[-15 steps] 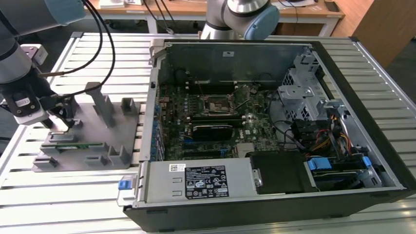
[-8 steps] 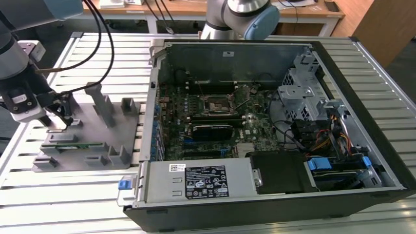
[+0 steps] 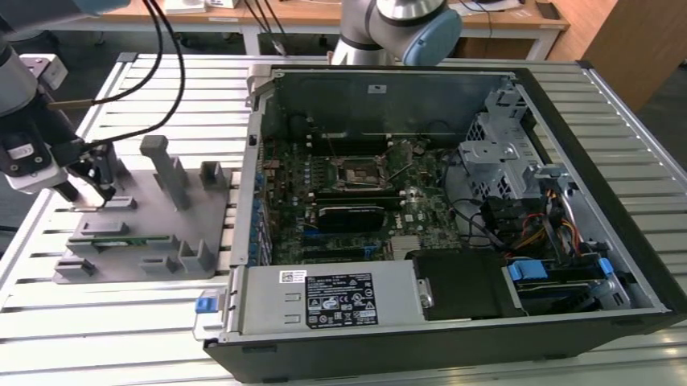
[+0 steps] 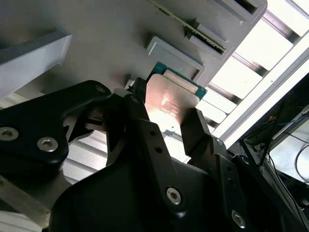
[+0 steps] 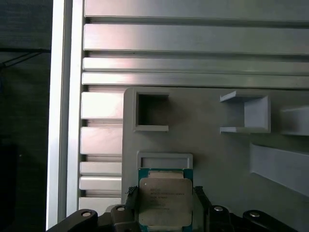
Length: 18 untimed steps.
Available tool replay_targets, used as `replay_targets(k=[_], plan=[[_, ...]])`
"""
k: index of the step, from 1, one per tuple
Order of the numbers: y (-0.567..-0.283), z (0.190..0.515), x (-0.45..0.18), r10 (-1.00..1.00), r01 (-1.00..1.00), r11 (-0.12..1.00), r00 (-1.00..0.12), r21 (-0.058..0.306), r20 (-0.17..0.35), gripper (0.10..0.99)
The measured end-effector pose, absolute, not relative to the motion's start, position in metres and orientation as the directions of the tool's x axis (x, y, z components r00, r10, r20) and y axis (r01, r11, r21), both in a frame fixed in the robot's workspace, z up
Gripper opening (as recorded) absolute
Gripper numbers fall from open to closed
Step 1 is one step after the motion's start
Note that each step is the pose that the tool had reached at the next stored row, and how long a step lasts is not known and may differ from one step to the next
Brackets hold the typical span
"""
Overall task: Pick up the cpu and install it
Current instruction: 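Pick up the cpu and move it towards the insertion slot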
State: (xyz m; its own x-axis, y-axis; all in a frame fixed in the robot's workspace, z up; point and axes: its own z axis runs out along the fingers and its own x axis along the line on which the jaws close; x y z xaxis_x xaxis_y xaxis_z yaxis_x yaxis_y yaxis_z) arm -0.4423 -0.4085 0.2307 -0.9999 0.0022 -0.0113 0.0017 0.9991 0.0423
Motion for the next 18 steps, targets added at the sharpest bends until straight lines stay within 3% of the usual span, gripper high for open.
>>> replay_targets(k=[18], plan=[[-0.408,0.279,-0.443,0.002,0.002,0.999,-1.0,0.043,-0.011,0.529]])
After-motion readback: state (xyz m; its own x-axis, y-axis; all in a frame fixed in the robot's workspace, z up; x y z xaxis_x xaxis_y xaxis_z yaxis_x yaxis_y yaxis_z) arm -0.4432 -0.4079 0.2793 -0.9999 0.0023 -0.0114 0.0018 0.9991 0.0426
